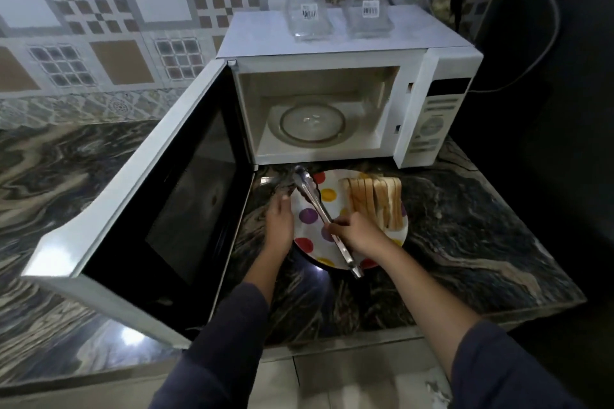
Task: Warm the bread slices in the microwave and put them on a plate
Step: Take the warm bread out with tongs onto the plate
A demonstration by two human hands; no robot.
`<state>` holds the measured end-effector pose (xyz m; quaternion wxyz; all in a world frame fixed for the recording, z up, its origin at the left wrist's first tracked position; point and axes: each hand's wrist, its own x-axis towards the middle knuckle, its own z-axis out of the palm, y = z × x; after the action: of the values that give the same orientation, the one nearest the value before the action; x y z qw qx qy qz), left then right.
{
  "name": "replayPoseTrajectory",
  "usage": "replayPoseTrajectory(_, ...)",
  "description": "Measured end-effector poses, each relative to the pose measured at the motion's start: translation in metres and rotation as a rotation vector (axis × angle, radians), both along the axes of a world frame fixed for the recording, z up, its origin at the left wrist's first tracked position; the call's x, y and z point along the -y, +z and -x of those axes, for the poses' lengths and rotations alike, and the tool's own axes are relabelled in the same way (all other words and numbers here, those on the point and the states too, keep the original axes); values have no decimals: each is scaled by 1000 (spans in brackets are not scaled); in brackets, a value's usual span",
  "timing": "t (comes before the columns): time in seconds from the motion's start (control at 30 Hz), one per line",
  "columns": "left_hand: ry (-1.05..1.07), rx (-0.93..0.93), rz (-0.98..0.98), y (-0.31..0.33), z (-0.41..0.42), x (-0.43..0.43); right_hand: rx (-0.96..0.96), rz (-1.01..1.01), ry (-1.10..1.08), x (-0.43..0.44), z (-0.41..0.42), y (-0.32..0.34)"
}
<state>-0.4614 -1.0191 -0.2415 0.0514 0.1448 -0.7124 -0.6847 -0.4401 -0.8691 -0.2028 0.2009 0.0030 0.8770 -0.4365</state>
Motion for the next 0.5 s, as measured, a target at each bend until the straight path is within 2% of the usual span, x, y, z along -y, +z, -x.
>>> replayPoseTrajectory(0.13,-99,-5,379,-25,-7,-1,47,-280,-39,2,7,-11)
replayPoseTrajectory(0.23,-163,57,621,-30,-11,-8,6,-468,-88,11,10,-11)
replayPoseTrajectory(0.4,-225,57,807,-31,-17,-8,-66,-592,-73,22,17,-8)
replayPoseTrajectory(0.5,-218,37,837,-32,-18,-9,-104,-619,-43,25,19,-10)
